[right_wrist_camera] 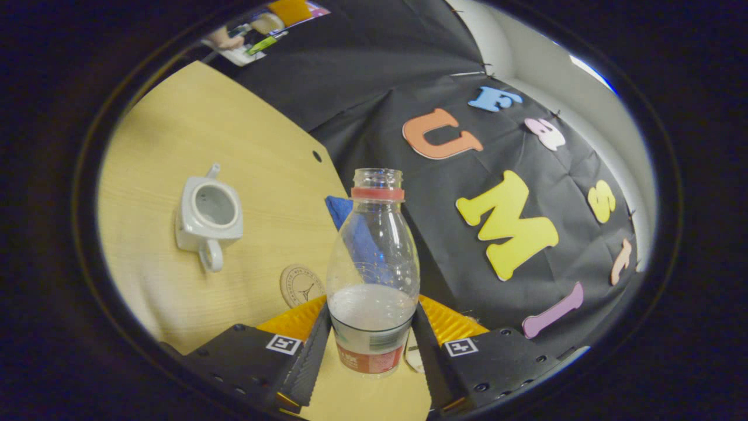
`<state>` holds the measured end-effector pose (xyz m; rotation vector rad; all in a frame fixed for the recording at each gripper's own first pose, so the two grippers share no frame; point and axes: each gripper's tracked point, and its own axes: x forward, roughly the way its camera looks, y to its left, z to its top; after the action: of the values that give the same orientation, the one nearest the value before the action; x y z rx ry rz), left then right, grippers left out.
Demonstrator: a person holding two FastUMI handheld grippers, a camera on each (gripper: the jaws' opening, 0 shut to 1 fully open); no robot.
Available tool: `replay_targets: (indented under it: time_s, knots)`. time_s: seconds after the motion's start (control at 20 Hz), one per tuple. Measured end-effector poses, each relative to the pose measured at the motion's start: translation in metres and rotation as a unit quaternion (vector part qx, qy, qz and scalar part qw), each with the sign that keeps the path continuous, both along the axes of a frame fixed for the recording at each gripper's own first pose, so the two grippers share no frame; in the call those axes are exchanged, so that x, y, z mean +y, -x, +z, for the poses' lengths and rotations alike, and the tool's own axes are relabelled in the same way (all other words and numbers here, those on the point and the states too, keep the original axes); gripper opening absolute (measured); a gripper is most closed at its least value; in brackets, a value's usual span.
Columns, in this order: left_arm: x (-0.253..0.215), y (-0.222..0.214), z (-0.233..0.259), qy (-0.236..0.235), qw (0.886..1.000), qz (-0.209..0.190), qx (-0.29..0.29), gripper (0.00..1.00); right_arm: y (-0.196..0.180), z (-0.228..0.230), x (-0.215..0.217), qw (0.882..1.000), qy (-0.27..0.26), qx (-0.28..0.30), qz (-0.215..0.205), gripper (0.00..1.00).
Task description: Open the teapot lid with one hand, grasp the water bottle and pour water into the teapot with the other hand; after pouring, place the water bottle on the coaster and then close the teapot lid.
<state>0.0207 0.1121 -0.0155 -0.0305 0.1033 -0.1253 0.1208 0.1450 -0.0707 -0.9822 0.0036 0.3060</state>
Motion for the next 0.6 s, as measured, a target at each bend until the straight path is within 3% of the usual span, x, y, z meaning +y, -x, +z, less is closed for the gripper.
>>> replay_targets:
  time_s: [0.15, 0.25, 0.4, 0.6]
  knots:
    - [-0.004, -0.002, -0.005, -0.008, 1.0, -0.003, 0.006, 0.03, -0.014, 0.023, -0.008, 0.996, -0.084, -0.011, -0.007, 0.76]
    - [-0.005, -0.003, -0.006, -0.011, 1.0, -0.003, 0.006, 0.03, -0.018, 0.038, -0.011, 0.987, -0.158, -0.008, -0.007, 0.74]
    - [0.0, -0.003, -0.002, -0.018, 1.0, 0.008, 0.001, 0.03, -0.027, 0.051, -0.008, 0.961, -0.274, 0.016, -0.007, 0.76]
    - [-0.001, -0.002, -0.001, -0.012, 1.0, 0.007, -0.003, 0.03, -0.05, 0.042, -0.005, 0.92, -0.383, 0.074, -0.025, 0.74]
